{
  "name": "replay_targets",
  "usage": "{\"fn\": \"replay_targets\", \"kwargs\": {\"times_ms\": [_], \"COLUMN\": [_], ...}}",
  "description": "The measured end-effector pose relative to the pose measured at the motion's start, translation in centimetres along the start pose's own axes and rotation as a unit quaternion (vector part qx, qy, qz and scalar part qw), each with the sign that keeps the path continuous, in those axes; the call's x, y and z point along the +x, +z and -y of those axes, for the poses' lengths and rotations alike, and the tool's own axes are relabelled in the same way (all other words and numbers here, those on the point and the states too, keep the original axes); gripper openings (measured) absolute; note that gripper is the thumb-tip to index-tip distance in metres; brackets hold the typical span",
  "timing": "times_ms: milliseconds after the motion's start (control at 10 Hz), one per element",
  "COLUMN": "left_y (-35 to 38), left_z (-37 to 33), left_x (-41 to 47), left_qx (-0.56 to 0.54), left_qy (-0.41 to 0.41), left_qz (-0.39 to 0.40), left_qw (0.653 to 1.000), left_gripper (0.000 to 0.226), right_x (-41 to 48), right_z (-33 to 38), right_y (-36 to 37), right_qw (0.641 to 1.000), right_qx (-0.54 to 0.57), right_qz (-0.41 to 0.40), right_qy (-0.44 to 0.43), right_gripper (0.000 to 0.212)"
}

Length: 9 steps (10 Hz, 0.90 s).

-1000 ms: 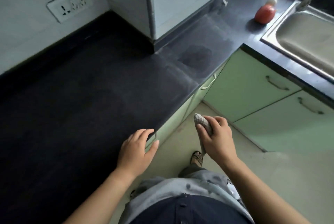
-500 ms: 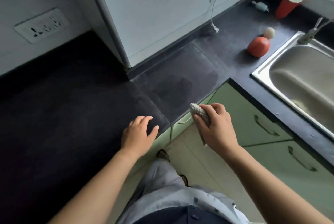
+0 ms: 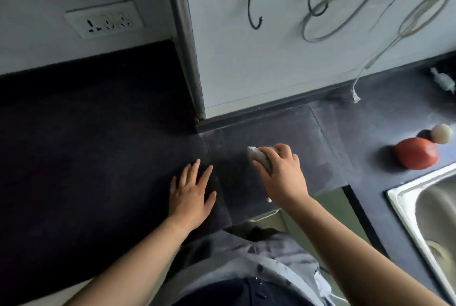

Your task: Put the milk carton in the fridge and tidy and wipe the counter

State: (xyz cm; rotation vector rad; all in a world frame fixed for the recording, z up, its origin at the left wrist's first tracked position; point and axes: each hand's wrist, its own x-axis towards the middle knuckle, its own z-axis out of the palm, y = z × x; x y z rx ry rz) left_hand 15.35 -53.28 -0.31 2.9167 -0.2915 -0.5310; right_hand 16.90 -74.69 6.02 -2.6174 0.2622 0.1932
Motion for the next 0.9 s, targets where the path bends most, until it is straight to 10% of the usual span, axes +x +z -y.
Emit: {"fn": "replay_targets", "kwargs": {"times_ms": [600,900], "left_y": [0.4,-0.7], "left_z": [-3.9,-5.1], "left_x": [-0.9,-1.3], "left_qx": [-0.026,-0.060], "left_qy": [-0.124,-0.159], "left_qz": [-0.005,-0.035], "left_qw": [0.992,0.985], "left_gripper": [0.063,0.057], "right_x": [3.6,3.6], "right_z": [-2.7,-5.0], "right_y": [1.2,-2.1], "right_qw": [0.963,0.969], "right_qx": [-0.100,-0.033], "right_qz": [0.197,0.155], "right_qy": [-0.154,-0.187], "right_gripper": [0.054,0.041]}}
